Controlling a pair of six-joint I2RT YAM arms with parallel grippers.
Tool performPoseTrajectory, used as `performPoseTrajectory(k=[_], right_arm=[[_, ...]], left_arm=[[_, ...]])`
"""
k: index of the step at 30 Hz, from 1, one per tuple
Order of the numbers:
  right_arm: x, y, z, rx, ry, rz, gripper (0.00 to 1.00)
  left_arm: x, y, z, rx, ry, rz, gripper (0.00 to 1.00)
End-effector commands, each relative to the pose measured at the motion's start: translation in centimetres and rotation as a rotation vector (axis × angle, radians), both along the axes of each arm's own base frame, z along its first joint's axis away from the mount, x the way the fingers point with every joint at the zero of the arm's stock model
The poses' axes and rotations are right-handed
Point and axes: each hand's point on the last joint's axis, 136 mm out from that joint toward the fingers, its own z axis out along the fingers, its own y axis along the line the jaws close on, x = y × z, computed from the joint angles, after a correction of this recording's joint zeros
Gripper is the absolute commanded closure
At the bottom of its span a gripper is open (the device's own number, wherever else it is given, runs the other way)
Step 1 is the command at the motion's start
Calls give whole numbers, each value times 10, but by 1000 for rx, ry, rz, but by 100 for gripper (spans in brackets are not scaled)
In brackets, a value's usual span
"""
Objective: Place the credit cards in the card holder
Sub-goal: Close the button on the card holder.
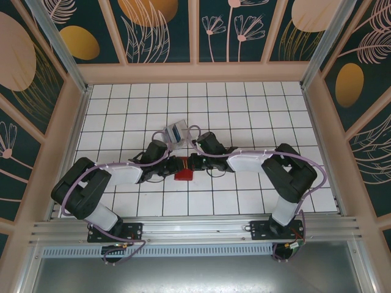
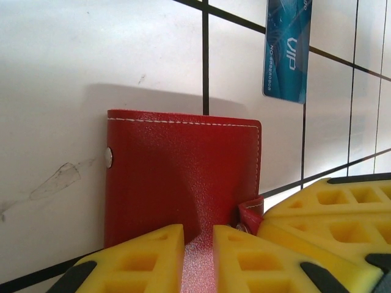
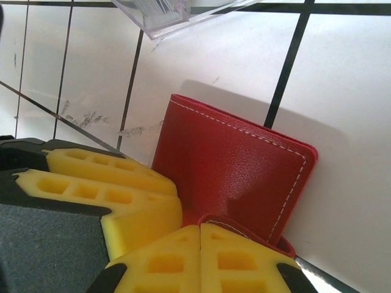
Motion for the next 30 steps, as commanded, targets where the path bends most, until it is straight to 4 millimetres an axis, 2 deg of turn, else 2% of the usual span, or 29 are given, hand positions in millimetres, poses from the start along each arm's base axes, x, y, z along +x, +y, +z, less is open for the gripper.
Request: performPoseTrajectory(k=[1,9,15,30], right_arm=[[0,0,-4,-42,0,18,100],[-4,5,-4,-81,-7,61,100],[-9,10,-12,-94,12,81,100],[-11,3,-25,-172,21,71,100]], left_arm=[[-15,18,-21,71,68,38,78],[-16,18,-27,73,88,43,80],[-18,20,-31,91,103,47,82],[-20,24,-35,105,109,58,86]])
